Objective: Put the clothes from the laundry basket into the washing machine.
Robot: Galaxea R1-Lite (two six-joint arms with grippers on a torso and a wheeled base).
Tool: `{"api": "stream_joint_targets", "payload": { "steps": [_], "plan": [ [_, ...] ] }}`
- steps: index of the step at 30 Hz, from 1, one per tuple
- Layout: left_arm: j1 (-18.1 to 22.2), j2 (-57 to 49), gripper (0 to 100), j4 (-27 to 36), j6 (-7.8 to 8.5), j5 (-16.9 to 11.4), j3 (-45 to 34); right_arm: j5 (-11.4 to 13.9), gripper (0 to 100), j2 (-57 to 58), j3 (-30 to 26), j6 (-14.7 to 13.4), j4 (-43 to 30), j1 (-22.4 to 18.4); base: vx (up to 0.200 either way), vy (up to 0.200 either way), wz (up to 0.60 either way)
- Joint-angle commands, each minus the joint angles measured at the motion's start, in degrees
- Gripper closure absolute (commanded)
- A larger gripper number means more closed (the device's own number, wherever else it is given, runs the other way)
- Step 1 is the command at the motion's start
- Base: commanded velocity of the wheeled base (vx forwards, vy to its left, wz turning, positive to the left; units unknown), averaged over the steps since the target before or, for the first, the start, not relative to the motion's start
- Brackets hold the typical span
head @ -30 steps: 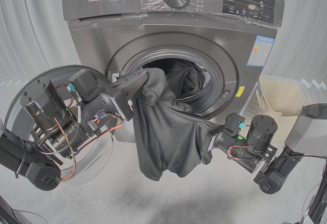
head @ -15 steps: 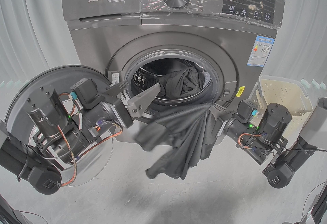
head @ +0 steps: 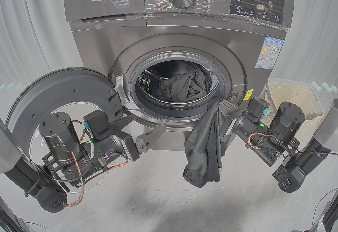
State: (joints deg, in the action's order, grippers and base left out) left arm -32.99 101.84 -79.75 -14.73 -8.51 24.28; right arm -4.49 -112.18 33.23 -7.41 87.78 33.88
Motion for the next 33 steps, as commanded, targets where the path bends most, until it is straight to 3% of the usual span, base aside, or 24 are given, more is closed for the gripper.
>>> {"api": "stream_joint_targets", "payload": {
  "steps": [1, 6, 12, 21, 33],
  "plan": [
    [-0.06, 4.68, 0, -2.51, 0.14, -0.19, -2.14, -0.08, 100, 0.91, 1.13, 0.03, -0.25, 0.05, 0.000, 0.000, 0.00],
    [-0.15, 10.22, 0, -9.11, 0.40, -0.02, -3.63, -0.08, 100, 0.73, 2.36, 0.03, -0.25, 0.40, 0.000, 0.000, 0.00],
    [-1.20, 13.91, 0, -9.19, 1.89, -0.28, -3.72, -0.08, 100, 0.64, 2.98, 0.12, -0.25, 1.10, 0.000, 0.000, 0.00],
    [-2.96, 17.69, 0, -9.19, 2.16, -4.15, -2.05, -0.88, 100, -0.15, 3.68, 0.12, -0.42, 2.95, 0.000, 0.000, 0.00],
    [-2.34, 24.46, 0, -9.19, 2.16, -4.06, 4.02, -1.40, 100, -1.38, 4.30, 0.03, -0.33, 4.27, 0.000, 0.000, 0.00]
  ]
}}
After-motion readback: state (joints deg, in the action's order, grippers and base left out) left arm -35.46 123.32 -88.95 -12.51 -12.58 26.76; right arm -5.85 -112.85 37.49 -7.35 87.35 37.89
